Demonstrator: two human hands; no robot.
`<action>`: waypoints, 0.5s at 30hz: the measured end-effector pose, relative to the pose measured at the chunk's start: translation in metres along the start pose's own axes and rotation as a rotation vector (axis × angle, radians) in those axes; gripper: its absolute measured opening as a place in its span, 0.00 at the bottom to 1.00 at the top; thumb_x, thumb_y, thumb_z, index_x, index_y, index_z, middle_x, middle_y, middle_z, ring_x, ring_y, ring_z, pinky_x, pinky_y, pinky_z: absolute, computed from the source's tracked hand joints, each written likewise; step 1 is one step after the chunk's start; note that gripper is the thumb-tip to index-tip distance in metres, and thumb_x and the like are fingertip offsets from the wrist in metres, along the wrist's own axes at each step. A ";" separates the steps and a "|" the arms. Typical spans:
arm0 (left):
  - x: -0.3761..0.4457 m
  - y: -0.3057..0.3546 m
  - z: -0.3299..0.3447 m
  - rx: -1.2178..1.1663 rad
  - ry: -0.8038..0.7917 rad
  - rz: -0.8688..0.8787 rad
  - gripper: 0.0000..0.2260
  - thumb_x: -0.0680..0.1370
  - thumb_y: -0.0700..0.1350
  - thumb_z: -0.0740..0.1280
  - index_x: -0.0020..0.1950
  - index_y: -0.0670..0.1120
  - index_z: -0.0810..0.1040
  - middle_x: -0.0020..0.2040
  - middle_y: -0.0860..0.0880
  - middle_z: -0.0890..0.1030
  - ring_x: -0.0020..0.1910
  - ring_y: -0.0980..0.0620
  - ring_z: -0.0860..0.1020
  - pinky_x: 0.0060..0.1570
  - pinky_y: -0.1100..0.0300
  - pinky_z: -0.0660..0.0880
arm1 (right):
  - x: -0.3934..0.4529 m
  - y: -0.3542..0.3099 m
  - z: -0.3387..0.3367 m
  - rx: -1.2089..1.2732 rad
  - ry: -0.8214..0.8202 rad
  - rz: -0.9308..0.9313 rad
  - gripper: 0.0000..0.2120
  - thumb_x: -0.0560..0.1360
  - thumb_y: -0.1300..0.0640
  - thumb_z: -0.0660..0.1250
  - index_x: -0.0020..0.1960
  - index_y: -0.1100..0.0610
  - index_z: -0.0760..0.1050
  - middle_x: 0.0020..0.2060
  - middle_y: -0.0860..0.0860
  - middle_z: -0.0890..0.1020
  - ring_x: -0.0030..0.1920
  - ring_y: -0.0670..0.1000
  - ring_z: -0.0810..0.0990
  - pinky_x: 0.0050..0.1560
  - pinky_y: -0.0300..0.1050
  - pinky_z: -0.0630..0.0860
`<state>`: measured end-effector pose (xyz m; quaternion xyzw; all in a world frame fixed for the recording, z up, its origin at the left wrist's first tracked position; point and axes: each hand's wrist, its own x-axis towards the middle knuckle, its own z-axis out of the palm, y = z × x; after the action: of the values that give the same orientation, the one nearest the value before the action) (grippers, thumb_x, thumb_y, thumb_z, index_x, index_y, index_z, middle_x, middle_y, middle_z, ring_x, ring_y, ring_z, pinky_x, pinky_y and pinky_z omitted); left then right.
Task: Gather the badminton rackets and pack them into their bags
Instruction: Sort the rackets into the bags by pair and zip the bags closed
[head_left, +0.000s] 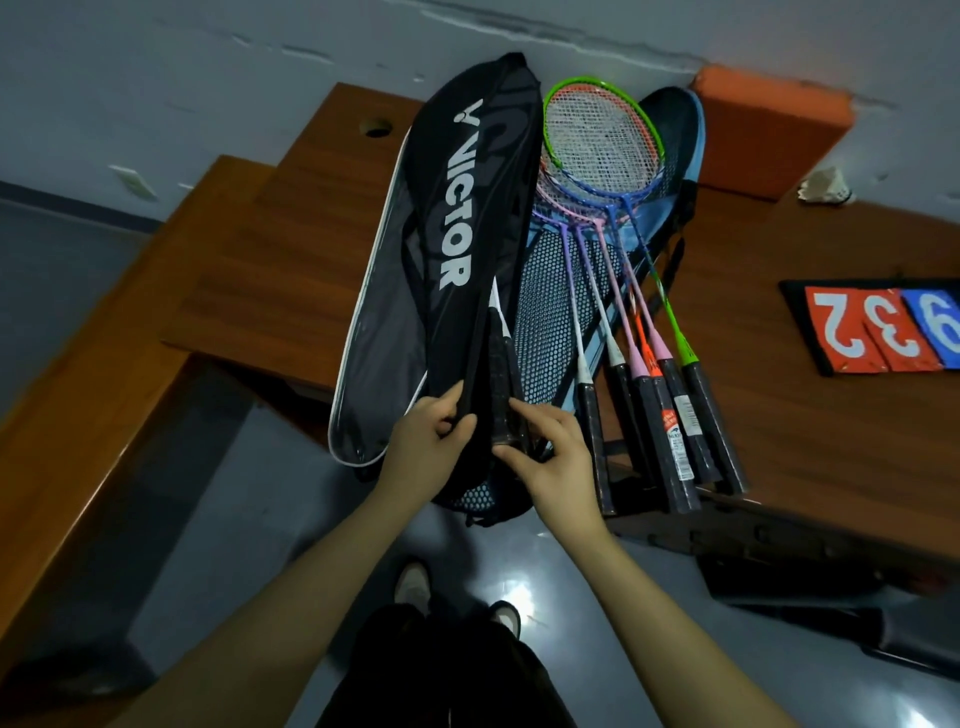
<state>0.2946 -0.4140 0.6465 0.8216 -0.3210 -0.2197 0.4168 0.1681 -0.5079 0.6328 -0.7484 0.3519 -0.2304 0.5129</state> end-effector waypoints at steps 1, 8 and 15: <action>0.001 0.000 -0.002 -0.021 -0.004 -0.004 0.20 0.75 0.45 0.64 0.67 0.55 0.71 0.36 0.52 0.71 0.34 0.59 0.71 0.42 0.62 0.70 | 0.000 0.000 0.002 -0.016 -0.001 0.007 0.24 0.66 0.61 0.76 0.60 0.51 0.77 0.54 0.51 0.73 0.56 0.43 0.72 0.60 0.31 0.68; 0.009 0.014 -0.003 -0.085 0.047 -0.019 0.18 0.74 0.38 0.68 0.63 0.45 0.75 0.41 0.48 0.76 0.34 0.60 0.73 0.40 0.78 0.67 | 0.008 -0.009 -0.005 -0.087 -0.190 -0.015 0.24 0.66 0.63 0.76 0.60 0.52 0.76 0.59 0.51 0.65 0.60 0.31 0.63 0.59 0.21 0.59; 0.005 0.011 -0.006 -0.289 0.113 -0.127 0.19 0.73 0.38 0.69 0.64 0.45 0.75 0.41 0.47 0.81 0.41 0.61 0.78 0.52 0.68 0.72 | -0.001 -0.006 -0.031 -0.065 -0.414 -0.039 0.33 0.69 0.66 0.72 0.69 0.50 0.65 0.70 0.47 0.64 0.71 0.40 0.61 0.70 0.37 0.60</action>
<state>0.2977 -0.4197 0.6587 0.7827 -0.2095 -0.2429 0.5333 0.1469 -0.5248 0.6496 -0.8026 0.2315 -0.0701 0.5452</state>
